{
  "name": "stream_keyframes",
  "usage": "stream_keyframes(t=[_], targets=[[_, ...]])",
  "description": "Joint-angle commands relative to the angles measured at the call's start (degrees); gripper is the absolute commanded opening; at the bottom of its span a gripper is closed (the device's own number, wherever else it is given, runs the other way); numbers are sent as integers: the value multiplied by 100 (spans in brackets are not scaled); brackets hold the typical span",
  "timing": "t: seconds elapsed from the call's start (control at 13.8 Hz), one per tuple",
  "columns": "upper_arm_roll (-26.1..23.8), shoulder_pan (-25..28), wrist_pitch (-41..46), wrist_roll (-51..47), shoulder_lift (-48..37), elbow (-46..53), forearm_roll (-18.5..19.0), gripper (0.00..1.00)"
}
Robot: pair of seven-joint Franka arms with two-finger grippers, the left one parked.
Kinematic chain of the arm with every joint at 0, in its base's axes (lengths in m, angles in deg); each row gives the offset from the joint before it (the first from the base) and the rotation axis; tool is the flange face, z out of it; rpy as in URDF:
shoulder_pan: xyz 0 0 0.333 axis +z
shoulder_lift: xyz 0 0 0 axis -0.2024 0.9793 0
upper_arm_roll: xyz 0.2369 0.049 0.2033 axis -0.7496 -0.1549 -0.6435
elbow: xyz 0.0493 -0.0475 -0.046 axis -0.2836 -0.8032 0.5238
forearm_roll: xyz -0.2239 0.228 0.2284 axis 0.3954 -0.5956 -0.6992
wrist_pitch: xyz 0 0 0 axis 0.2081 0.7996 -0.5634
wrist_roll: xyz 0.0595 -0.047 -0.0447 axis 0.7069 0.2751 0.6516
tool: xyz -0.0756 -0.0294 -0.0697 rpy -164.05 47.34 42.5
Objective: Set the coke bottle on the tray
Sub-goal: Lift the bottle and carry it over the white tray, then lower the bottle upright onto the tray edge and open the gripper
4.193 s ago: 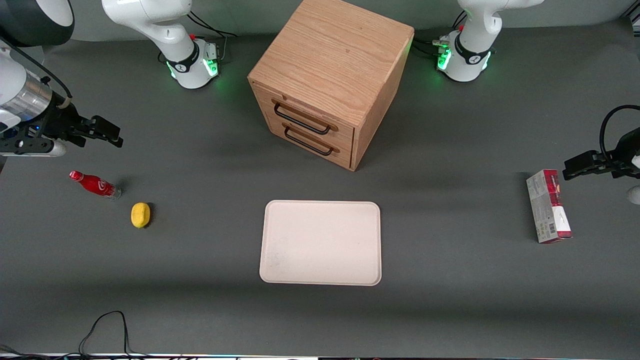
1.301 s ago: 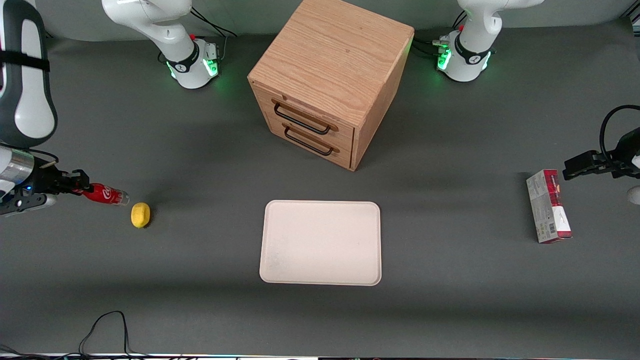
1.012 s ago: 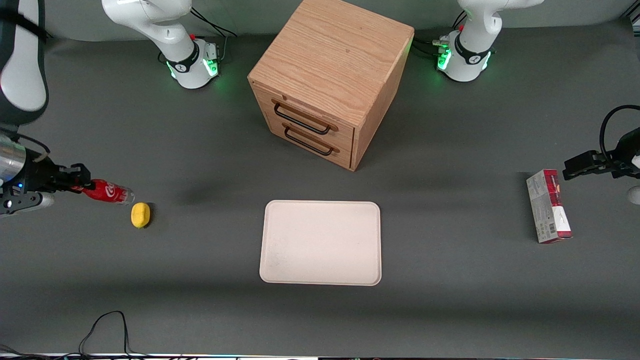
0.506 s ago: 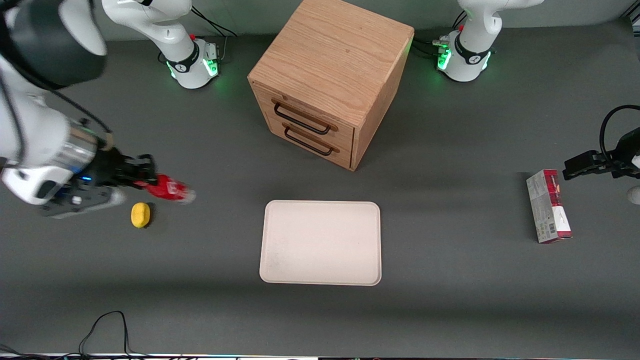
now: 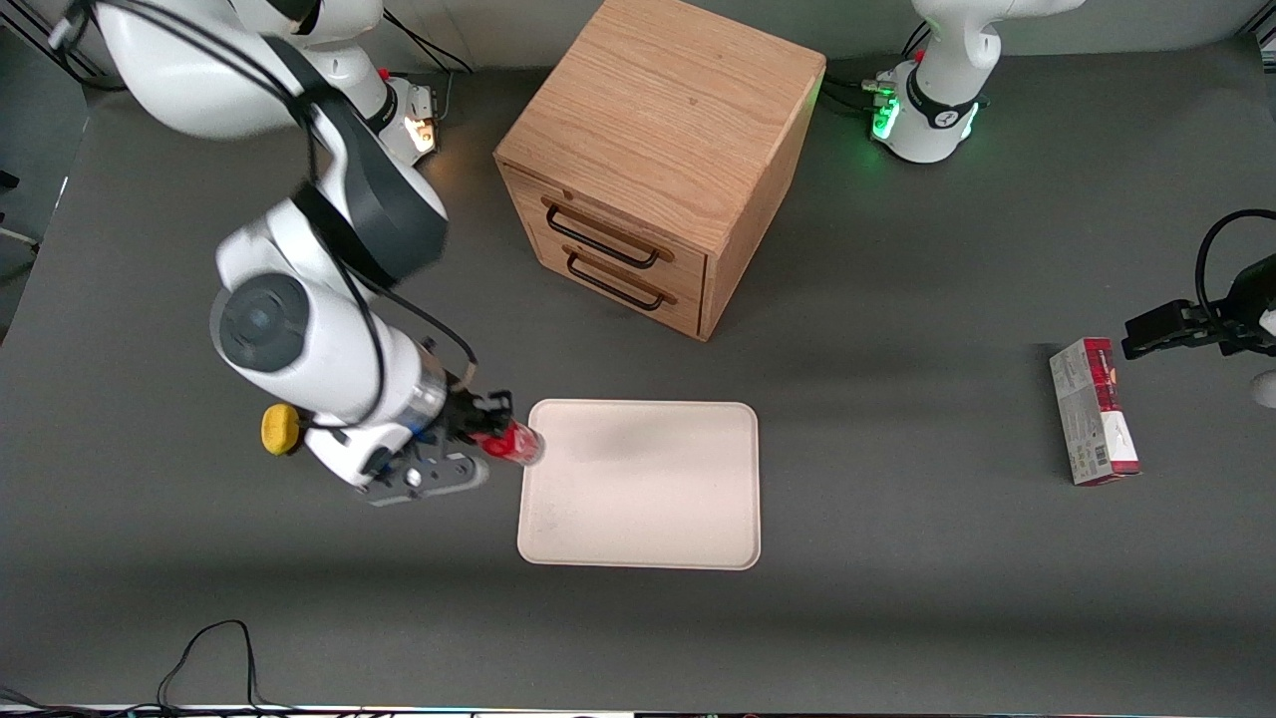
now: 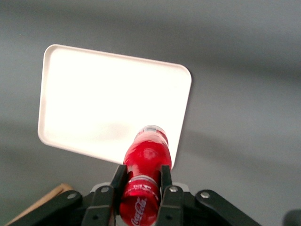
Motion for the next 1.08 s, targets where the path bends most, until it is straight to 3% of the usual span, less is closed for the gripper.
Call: stream_keyframes(t=[0.0,0.43,0.8,0.87,1.01], targets=[[-222,67,-191,-168,479,408,573,0],[-267,67,-1087,-159,1121,110,1399,0],[-267,67,-1255,-221,1253,56,1436,1],[-258,67,-1264,-256,1253,56,1436,9],[-258,58,-1273,-239,1253,48,1453,98]])
